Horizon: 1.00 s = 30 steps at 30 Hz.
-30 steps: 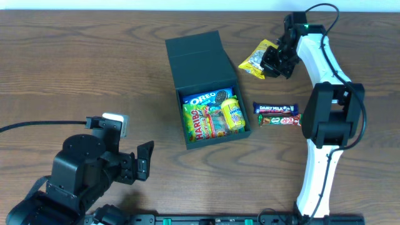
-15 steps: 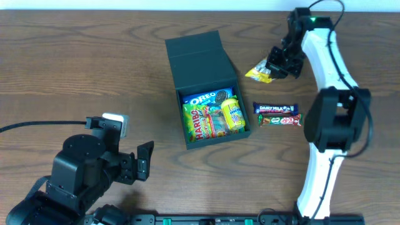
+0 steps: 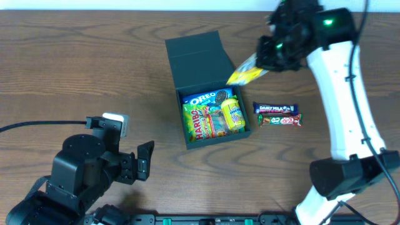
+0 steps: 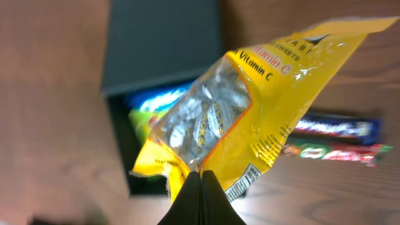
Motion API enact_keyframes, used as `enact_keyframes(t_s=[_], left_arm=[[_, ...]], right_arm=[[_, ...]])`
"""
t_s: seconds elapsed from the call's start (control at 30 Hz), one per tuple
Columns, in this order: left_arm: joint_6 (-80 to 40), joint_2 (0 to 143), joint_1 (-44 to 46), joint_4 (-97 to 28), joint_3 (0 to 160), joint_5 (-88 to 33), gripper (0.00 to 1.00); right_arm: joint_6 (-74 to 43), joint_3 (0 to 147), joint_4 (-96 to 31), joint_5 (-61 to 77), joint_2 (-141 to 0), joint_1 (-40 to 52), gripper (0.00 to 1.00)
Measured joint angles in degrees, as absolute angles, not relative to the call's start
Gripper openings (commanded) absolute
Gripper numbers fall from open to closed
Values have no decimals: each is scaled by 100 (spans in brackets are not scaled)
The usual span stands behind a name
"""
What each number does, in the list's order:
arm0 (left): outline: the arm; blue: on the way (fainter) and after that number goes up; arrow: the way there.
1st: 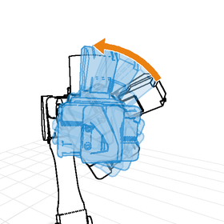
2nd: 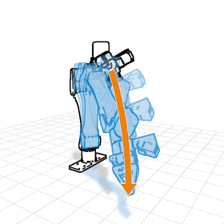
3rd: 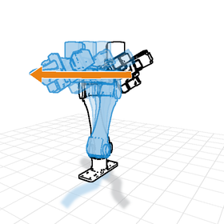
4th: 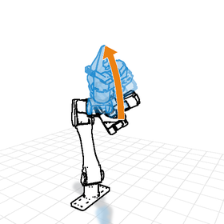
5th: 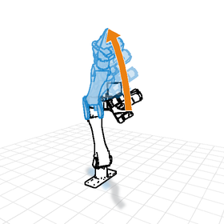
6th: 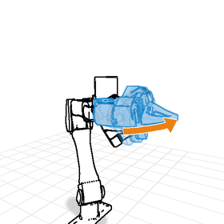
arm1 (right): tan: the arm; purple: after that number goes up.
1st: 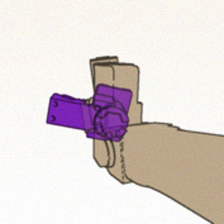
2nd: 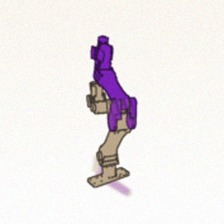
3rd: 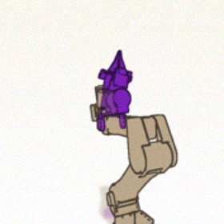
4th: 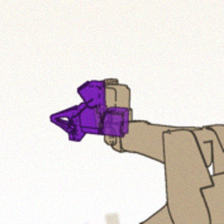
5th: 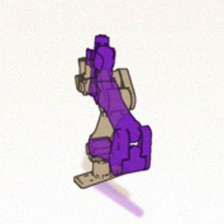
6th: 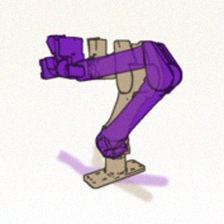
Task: Pack container
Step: 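Lower the yellow snack bag into the box and release it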
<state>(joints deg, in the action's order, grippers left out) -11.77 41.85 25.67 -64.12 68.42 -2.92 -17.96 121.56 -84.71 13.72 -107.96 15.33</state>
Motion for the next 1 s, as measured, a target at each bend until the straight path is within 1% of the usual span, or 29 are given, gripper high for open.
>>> enact_keyframes(t_s=[0.23,0.4,0.63,0.93,0.97,1.0], left_arm=[[-1177,4185,2567,-6425,6842,-368,95],[-1177,4185,2567,-6431,6842,-410,95],[-1177,4185,2567,-6458,6842,-416,95],[-1177,4185,2567,-6576,6842,-416,96],[-1177,4185,2567,-6580,6842,-421,95],[-1177,4185,2567,-6580,6842,-425,95]], right_arm=[[-1597,12143,-8473,1841,-10807,2552,2],[-1590,12121,-8267,2152,-10807,3011,2],[-1796,11528,-7561,2318,-10807,3361,2],[-2193,10022,-6949,2368,-10818,3395,2],[-2233,9872,-6938,2307,-10820,3395,10],[-2300,9776,-6956,2259,-10822,3395,25]])
